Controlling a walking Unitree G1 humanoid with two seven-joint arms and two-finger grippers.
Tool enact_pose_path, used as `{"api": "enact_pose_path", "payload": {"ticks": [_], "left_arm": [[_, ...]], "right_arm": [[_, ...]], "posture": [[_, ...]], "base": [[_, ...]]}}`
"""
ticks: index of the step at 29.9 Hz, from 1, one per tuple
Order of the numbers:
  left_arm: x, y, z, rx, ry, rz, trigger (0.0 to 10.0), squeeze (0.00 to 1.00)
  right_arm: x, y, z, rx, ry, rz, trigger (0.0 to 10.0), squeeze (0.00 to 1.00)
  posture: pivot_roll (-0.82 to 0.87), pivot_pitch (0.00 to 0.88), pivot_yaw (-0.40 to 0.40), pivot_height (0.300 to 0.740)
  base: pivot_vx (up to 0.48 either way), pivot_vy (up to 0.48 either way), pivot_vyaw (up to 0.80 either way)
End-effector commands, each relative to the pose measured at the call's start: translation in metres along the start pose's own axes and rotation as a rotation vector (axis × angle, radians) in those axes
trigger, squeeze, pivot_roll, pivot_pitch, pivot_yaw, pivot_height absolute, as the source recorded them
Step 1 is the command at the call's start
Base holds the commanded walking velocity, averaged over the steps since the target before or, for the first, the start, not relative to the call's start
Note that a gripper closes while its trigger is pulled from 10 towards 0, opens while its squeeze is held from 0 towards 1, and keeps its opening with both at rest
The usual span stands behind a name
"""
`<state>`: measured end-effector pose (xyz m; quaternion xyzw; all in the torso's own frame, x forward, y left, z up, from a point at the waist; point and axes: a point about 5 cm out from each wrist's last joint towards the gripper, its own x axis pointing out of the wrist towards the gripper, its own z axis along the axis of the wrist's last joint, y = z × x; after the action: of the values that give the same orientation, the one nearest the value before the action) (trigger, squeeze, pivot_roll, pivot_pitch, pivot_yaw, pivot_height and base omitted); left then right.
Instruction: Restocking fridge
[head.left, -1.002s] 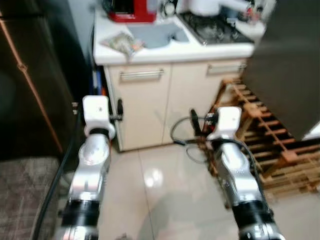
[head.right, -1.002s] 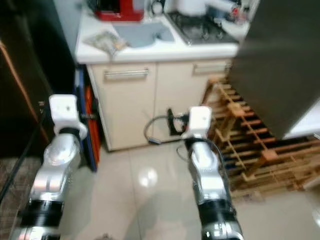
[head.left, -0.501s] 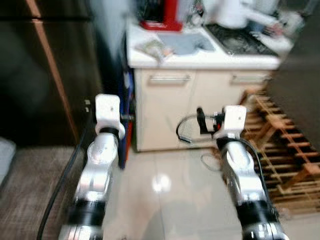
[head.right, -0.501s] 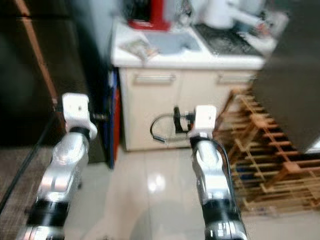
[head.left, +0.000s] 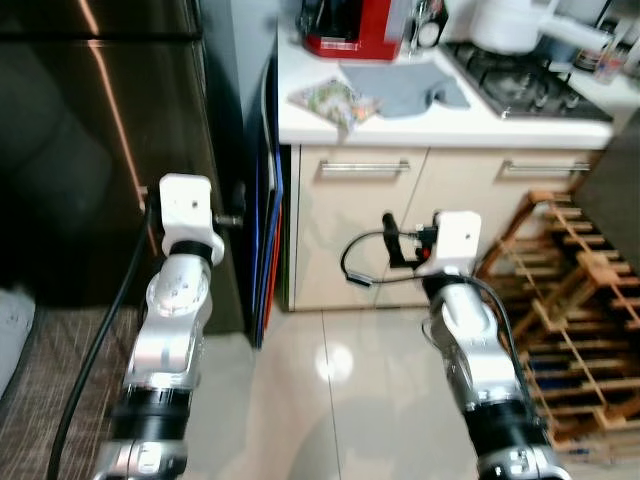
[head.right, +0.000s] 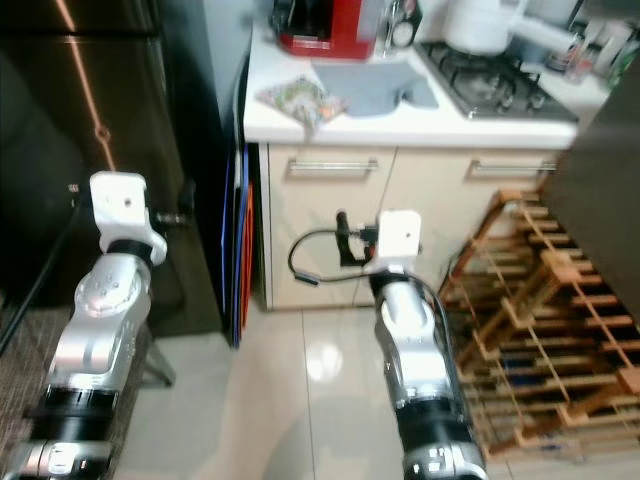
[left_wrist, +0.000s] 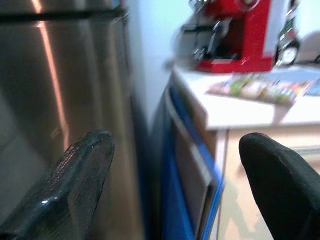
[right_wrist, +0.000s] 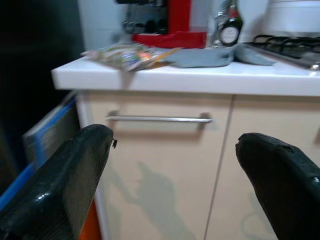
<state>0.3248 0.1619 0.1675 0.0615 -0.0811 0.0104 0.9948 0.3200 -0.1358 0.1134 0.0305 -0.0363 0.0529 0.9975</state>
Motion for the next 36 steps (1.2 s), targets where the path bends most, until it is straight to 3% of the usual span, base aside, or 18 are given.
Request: {"api": "enact_pose_path", "payload": {"ticks": [1, 9, 19, 27, 30, 31, 32, 34, 36], "left_arm": [[0.003, -0.008, 0.006, 0.001, -0.027, -0.039, 10.0, 0.00], [0.003, -0.016, 0.011, -0.001, -0.060, -0.095, 10.0, 0.00], [-0.002, -0.048, 0.034, 0.068, -0.211, -0.287, 10.0, 0.00], [-0.001, -0.050, 0.033, 0.021, -0.191, -0.291, 10.0, 0.00], [-0.001, -0.050, 0.036, 0.014, -0.199, -0.290, 10.0, 0.00], [0.001, -0.051, 0.041, -0.010, -0.209, -0.286, 10.0, 0.00], [0.001, -0.051, 0.041, -0.010, -0.209, -0.286, 10.0, 0.00], [0.010, -0.054, 0.055, -0.084, -0.229, -0.275, 10.0, 0.00], [0.014, -0.055, 0.060, -0.110, -0.232, -0.263, 10.0, 0.00]], "right_arm": [[0.000, -0.006, 0.003, 0.000, -0.017, -0.023, 10.0, 0.93], [0.000, -0.006, 0.007, -0.017, -0.049, -0.038, 10.0, 0.94], [0.000, -0.009, 0.010, -0.028, -0.076, -0.048, 10.0, 0.93], [0.001, -0.006, 0.015, -0.035, -0.105, -0.044, 10.0, 0.93], [0.002, -0.002, 0.029, -0.048, -0.160, -0.028, 10.0, 0.93], [0.005, 0.001, 0.049, -0.060, -0.232, -0.019, 10.0, 0.93], [0.005, 0.001, 0.049, -0.060, -0.232, -0.019, 10.0, 0.93], [0.011, -0.002, 0.073, -0.047, -0.306, -0.031, 10.0, 0.93], [0.012, -0.004, 0.078, -0.041, -0.320, -0.034, 10.0, 0.93]], "posture": [[-0.02, 0.000, -0.020, 0.740], [-0.02, 0.000, -0.022, 0.740], [-0.01, 0.000, -0.022, 0.740], [-0.01, 0.000, -0.020, 0.740], [-0.01, 0.000, -0.020, 0.740], [-0.01, 0.000, -0.021, 0.740], [-0.01, 0.000, -0.021, 0.740], [-0.02, 0.000, -0.026, 0.740], [-0.02, 0.000, -0.026, 0.740]], "base": [[0.480, 0.000, 0.00], [0.480, 0.000, -0.50], [0.475, 0.000, 0.00], [0.462, 0.000, 0.00], [0.471, 0.000, 0.00], [0.480, 0.000, 0.00], [0.480, 0.000, 0.00], [0.467, 0.000, 0.00], [0.227, 0.000, 0.00]]}}
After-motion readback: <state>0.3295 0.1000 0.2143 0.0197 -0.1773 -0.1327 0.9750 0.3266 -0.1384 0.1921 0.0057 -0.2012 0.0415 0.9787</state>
